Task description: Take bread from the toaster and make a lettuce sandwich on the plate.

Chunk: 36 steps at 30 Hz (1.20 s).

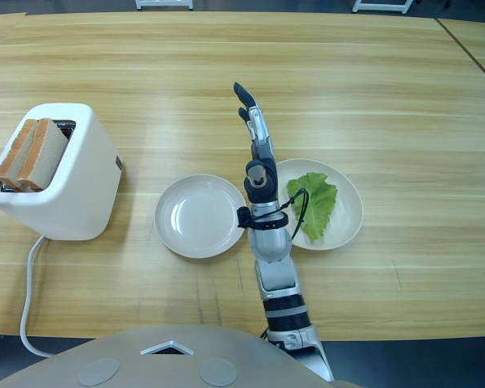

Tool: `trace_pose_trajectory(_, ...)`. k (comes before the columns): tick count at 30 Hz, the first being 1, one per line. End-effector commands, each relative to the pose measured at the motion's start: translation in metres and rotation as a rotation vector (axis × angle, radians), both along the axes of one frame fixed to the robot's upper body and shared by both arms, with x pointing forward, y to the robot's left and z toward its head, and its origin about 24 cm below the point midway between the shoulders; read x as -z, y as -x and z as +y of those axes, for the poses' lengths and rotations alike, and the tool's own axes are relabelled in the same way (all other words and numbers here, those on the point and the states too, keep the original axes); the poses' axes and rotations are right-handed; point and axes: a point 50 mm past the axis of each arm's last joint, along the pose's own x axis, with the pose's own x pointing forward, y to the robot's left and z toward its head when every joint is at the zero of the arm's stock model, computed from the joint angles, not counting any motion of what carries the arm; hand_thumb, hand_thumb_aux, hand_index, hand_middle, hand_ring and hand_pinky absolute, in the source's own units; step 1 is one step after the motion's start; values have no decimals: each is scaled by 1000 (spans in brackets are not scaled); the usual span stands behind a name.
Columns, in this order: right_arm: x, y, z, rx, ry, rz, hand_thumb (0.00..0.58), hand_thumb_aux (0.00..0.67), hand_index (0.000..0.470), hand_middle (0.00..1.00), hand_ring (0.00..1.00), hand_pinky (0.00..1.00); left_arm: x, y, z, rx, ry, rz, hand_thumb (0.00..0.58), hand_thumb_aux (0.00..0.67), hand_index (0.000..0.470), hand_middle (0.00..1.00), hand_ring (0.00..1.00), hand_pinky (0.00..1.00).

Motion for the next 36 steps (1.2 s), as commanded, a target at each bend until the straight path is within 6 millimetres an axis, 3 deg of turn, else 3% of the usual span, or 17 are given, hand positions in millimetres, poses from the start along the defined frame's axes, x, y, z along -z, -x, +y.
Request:
trace_pose_trajectory(1, 3, -1, 0, 2, -2, 21, 0, 0, 0, 0, 0, 0, 6, -5, 3, -12, 1, -3, 0, 0, 0, 0, 0, 0)
trace_pose_trajectory(12, 5, 0, 1, -1, 1, 26, 0, 0, 0, 0, 0, 0, 23, -16, -3, -18, 123, 17, 0, 0, 0, 0, 0, 0)
trace_pose_trajectory(27, 5, 0, 2, -7, 4, 30, 0, 0, 0, 0, 0, 0, 26, -25, -13, -84, 186, 24, 0, 0, 0, 0, 0, 0)
trace_pose_trajectory(36, 7, 1, 2, -8, 7, 36, 0, 0, 0, 0, 0, 0, 27, -27, -33, -77, 227, 30, 0, 0, 0, 0, 0, 0)
